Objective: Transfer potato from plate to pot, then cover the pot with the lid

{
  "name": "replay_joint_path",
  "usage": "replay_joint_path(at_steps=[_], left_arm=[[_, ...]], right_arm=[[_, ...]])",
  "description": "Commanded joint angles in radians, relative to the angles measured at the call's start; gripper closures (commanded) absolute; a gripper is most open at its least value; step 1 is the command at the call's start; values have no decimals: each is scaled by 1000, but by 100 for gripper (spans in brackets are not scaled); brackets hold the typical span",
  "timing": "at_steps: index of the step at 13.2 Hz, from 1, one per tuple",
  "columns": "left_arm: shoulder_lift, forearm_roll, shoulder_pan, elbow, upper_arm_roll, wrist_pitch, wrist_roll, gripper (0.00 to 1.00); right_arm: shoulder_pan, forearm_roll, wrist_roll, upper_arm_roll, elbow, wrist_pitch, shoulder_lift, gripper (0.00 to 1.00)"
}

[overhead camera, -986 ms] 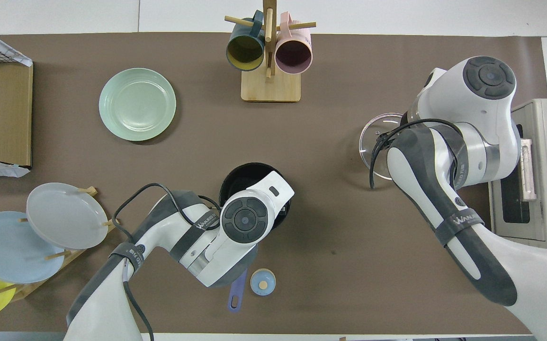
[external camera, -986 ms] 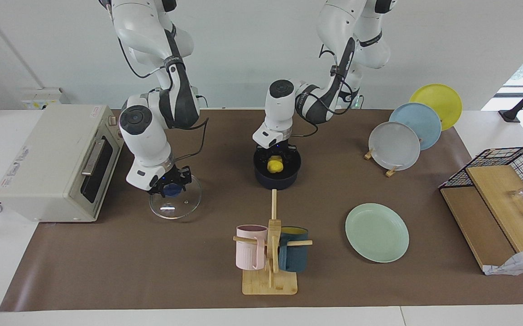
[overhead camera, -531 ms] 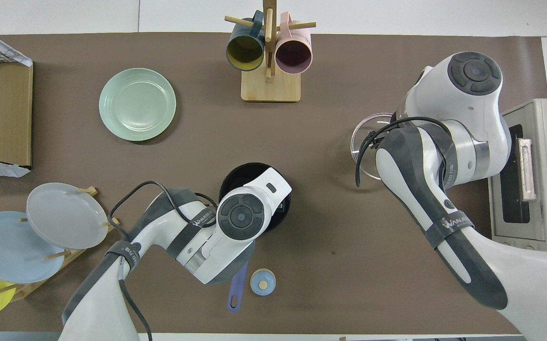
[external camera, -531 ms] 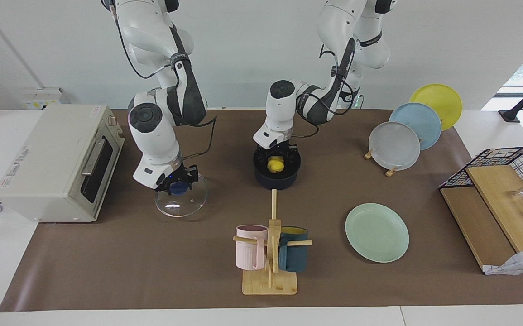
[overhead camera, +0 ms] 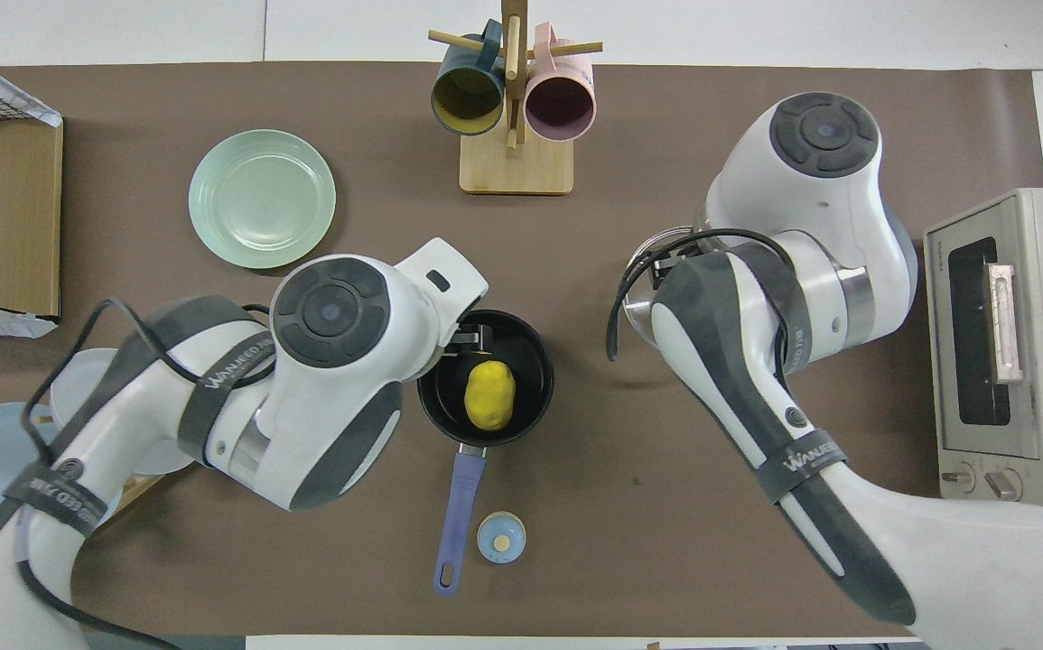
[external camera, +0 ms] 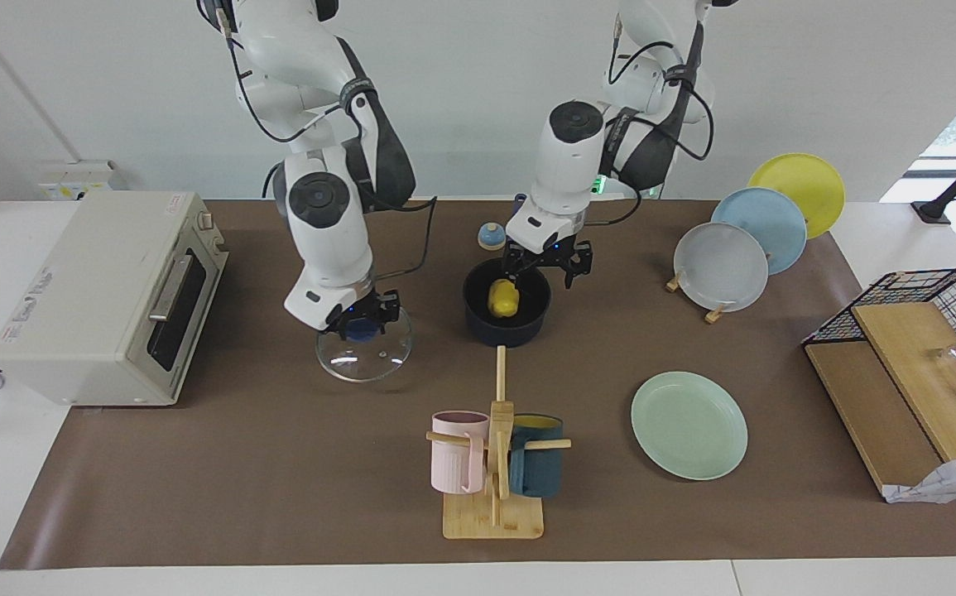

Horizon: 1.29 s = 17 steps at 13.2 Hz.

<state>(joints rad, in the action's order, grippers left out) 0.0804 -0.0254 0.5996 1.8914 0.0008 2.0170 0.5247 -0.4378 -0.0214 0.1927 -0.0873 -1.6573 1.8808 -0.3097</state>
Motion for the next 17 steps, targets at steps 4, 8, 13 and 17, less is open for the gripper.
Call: replay_joint_path(at_steps=[4, 8, 13, 17], left_arm=[[-151, -60, -259, -195, 7, -378, -222, 0], [-223, -44, -449, -193, 2, -452, -467, 0], [-215, 21, -515, -234, 2, -455, -562, 0], [-163, 21, -503, -319, 24, -520, -562, 0]], right_arm=[[-200, -3, 325, 3, 59, 29, 6, 100], [-280, -3, 442, 6, -79, 164, 57, 100], [-347, 15, 479, 4, -150, 262, 78, 100], [-369, 44, 481, 4, -220, 317, 99, 100]])
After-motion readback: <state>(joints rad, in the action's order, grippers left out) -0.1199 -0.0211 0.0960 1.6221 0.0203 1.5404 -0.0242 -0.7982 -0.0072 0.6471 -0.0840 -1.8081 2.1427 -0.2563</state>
